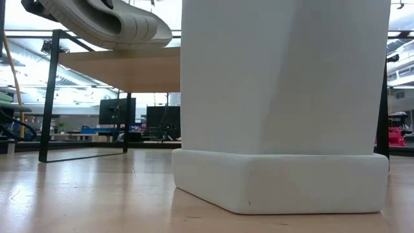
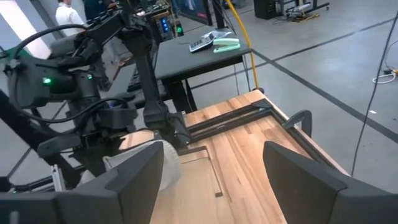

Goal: Pick and place slides into the shelf
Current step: Put the bottom gray slide on the shelf

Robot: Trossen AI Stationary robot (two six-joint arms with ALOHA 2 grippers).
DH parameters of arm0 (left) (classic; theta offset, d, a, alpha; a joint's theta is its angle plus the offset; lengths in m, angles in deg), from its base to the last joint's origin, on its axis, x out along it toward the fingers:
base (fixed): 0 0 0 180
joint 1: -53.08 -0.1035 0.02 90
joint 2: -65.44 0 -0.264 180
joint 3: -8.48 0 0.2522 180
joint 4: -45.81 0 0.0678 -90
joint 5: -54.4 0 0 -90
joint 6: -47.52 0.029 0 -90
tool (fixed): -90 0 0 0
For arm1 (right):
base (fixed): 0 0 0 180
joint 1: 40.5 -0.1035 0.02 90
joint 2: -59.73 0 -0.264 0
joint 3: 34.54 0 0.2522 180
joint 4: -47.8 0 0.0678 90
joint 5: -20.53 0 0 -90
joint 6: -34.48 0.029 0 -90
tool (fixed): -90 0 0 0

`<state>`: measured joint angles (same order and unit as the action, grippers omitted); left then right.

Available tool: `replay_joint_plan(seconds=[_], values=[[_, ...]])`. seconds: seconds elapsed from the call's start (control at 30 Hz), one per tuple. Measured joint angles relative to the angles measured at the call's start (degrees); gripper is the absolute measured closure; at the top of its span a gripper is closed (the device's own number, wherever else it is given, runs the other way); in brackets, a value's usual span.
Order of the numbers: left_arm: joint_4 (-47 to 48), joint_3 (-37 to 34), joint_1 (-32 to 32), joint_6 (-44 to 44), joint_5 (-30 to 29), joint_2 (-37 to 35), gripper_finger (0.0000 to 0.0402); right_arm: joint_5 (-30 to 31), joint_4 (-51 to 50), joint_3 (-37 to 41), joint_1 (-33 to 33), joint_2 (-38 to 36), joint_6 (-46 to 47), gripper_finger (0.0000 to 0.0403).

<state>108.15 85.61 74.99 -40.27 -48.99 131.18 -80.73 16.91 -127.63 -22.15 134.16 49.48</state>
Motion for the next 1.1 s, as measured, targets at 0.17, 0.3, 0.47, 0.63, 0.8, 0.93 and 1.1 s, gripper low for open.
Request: replay_joint_plan(seconds=[0.17, 0.3, 0.47, 0.63, 0.8, 0.93, 1.1], values=[[0.05, 0.0, 0.0, 0.52, -0.32, 0.0, 0.0299, 0.96, 0.0, 0.0, -1.32, 0.0, 0.04, 0.0121], [0.06, 0.0, 0.0, 1.44, -0.37, 0.0, 0.0301, 2.01, 0.01, 0.0, -2.12, 0.0, 0.08, 0.0121], [-0.19, 0.0, -0.02, 1.97, -0.46, 0.0, 0.029, 2.22, 0.02, 0.0, -2.45, 0.0, 0.44, 0.0121], [-3.87, 0.0, -0.04, 3.32, -0.92, 0.0, 0.0303, 2.24, 0.01, 0.0, -2.43, 0.0, 0.57, 0.0121], [-5.18, 0.0, -0.04, 4.45, -0.74, 0.0, 0.0297, 2.26, 0.02, 0.0, -2.43, 0.0, 0.55, 0.0121], [-4.39, 0.0, -0.04, 4.44, -0.7, 0.0, 0.0294, 2.26, 0.01, 0.0, -2.43, 0.0, 0.55, 0.0121], [-2.85, 0.0, -0.04, 3.82, -1.33, 0.0, 0.03, 2.26, 0.0, 0.0, -2.43, 0.0, 0.55, 0.0121]])
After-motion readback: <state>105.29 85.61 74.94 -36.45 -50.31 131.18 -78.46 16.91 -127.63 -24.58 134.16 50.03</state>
